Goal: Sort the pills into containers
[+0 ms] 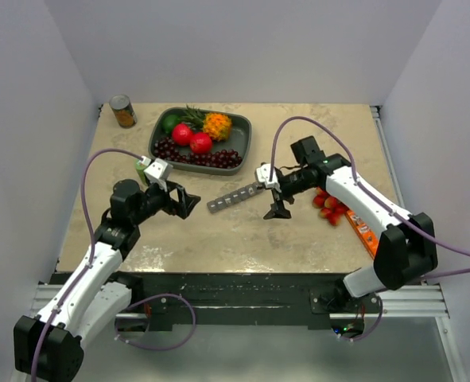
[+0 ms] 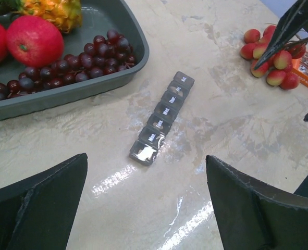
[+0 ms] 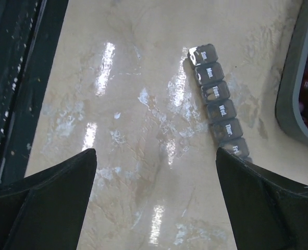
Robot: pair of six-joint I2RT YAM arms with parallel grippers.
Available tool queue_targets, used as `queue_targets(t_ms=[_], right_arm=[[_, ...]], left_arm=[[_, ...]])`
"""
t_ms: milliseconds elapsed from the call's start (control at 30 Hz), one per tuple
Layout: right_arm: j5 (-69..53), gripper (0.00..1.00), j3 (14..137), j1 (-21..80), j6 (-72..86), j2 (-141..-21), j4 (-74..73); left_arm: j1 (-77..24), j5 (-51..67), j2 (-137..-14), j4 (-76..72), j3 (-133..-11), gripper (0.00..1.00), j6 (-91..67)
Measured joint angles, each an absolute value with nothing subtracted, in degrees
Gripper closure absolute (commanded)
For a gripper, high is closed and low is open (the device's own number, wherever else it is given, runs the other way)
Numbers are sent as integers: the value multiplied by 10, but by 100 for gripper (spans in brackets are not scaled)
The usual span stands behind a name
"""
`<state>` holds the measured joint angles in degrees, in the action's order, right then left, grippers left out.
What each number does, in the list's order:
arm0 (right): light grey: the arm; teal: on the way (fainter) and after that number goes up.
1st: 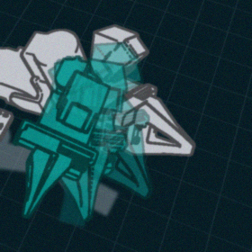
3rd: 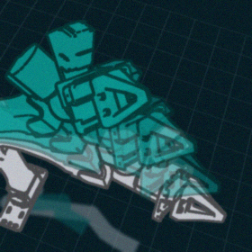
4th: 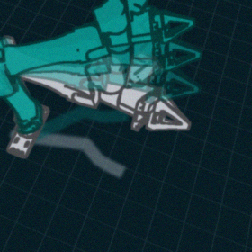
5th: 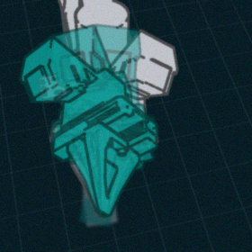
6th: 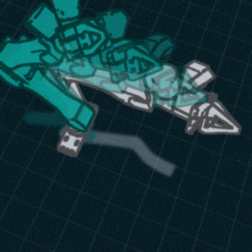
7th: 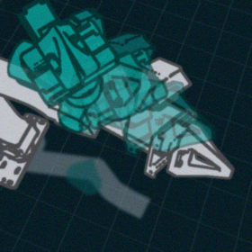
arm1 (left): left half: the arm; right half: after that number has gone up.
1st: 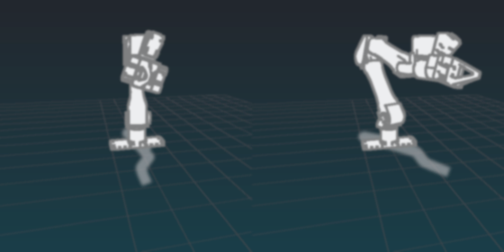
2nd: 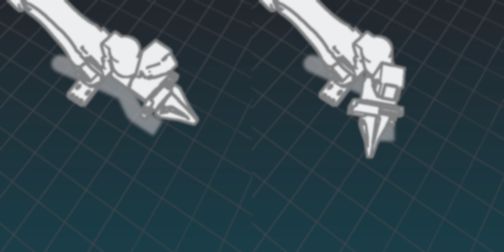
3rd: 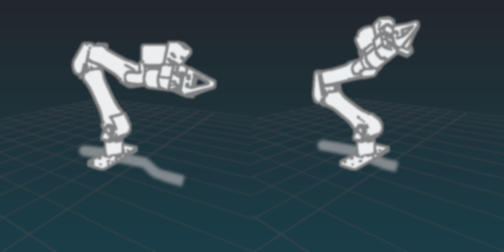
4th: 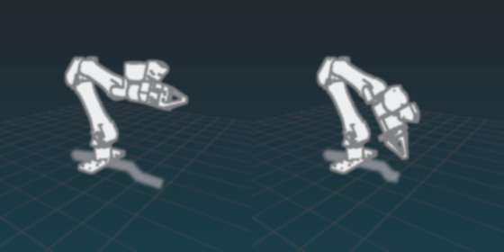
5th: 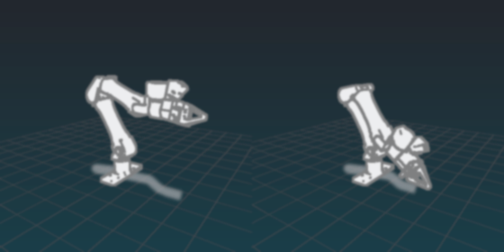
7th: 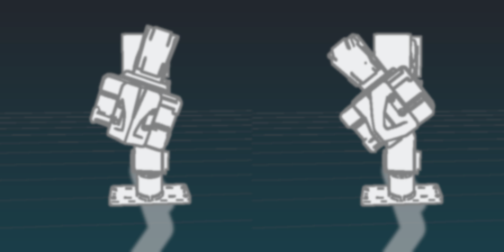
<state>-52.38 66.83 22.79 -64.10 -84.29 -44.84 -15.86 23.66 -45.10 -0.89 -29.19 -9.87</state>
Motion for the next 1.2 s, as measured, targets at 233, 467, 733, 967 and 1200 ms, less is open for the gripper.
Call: queue_targets(t_ms=[233, 467, 733, 967, 1200], right_arm=[[-457, 1, 706, 255, -709, -905, -427], [-387, 8, 762, 268, -739, -1006, -401], [-335, 17, 796, 298, -754, -1100, -385], [-315, 21, 822, 312, -755, -1146, -376], [-308, 27, 844, 312, -755, -1170, -375]], left_arm=[[-159, 205, -458, 8, -301, 0, -91], [-159, 186, -456, 15, -305, 1, -83], [-159, 175, -450, 16, -305, 1, -79], [-159, 170, -449, 18, -305, 1, -78], [-159, 168, -450, 19, -305, 1, -78]])
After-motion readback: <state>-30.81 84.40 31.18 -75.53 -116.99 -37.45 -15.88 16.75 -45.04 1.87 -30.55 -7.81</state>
